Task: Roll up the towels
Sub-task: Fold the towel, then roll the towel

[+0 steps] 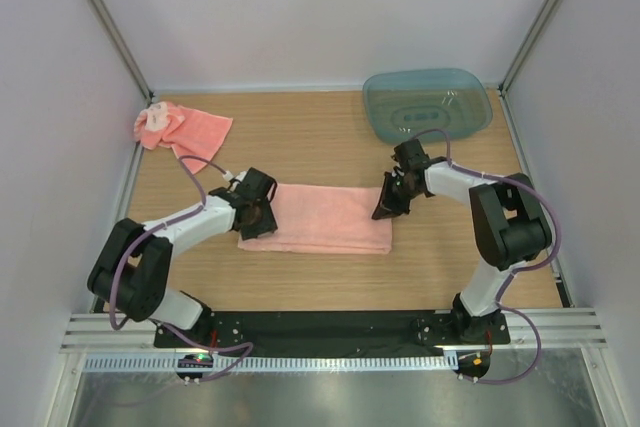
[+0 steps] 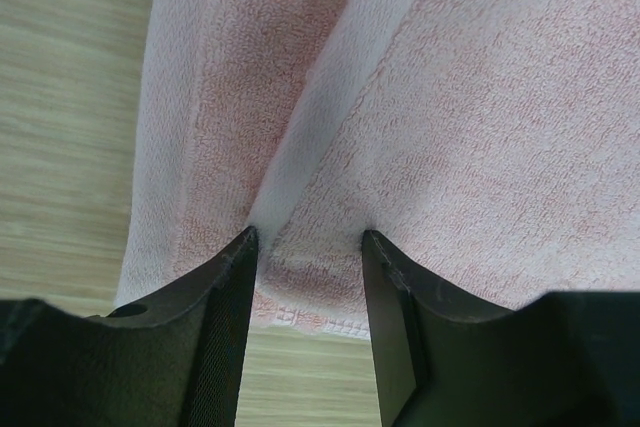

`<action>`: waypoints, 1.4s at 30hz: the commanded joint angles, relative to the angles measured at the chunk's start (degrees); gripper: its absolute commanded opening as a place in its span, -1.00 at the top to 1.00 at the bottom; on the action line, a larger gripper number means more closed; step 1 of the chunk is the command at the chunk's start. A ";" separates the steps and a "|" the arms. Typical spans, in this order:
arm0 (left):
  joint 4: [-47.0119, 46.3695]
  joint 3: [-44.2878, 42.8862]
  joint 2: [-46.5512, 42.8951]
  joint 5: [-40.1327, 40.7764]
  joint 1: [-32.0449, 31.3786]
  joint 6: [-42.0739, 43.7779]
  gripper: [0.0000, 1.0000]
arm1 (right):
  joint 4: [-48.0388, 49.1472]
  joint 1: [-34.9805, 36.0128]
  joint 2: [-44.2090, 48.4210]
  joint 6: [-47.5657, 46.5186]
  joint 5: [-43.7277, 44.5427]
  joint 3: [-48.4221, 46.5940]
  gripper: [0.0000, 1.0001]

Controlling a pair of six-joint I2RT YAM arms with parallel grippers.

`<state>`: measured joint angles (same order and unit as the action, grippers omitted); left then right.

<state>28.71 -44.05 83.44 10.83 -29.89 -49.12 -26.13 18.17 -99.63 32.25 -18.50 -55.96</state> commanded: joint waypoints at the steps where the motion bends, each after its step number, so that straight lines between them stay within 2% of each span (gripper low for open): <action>1: -3.57 -0.85 4.62 -0.90 3.16 2.44 0.05 | 1.08 -2.88 -4.16 -2.89 3.12 -3.52 0.77; 8: -2.43 -9.81 11.73 -0.46 6.25 6.05 0.08 | -1.11 -3.85 -7.42 -1.31 0.48 -10.74 0.78; 14: 0.90 -14.83 13.51 2.43 7.21 7.37 0.09 | -2.96 -3.76 -4.35 -1.75 -0.74 -11.27 0.72; 17: 3.97 -16.41 10.88 6.30 7.21 8.43 0.10 | -4.19 -2.71 -0.92 -1.75 -1.36 -11.45 0.33; 18: 4.86 -16.85 8.87 7.44 7.13 8.60 0.09 | -5.15 -2.53 0.13 -1.84 -1.27 -11.80 0.09; 21: 7.76 -18.43 5.34 10.78 6.51 9.39 0.05 | -7.08 -2.35 4.96 -1.66 -0.32 -12.32 -0.25; 23: 8.47 -19.66 1.92 11.93 5.20 10.62 0.02 | -8.58 -2.35 9.43 -1.49 1.88 -13.20 -0.36; 24: 8.90 -20.10 0.77 13.06 2.93 11.06 -0.02 | -9.80 -2.35 11.37 -0.97 4.85 -13.38 -0.50; 26: 8.91 -21.42 -1.61 14.39 -0.15 12.21 -0.04 | -10.95 -2.53 14.80 -0.44 8.81 -13.56 -0.63; 30: 7.68 -23.88 -2.14 15.27 -10.85 13.09 -0.07 | -15.00 -3.06 25.16 1.23 20.75 -13.03 -0.99; 34: 3.99 -28.09 3.03 15.62 -20.10 15.37 -0.09 | -17.02 -3.85 32.12 0.54 29.38 -12.15 -0.99; 38: 3.55 -36.00 13.04 15.54 -27.40 17.66 -0.14 | -20.88 -4.46 36.52 1.67 35.35 -12.15 -0.99; 42: 4.86 -44.44 25.33 14.75 -32.76 18.19 -0.16 | -21.77 -5.69 41.35 3.43 36.17 -10.75 -0.99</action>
<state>33.69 -84.25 103.42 24.91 -60.03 -32.60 -46.02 13.26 -61.71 33.63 12.78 -67.09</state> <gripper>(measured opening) 0.577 0.996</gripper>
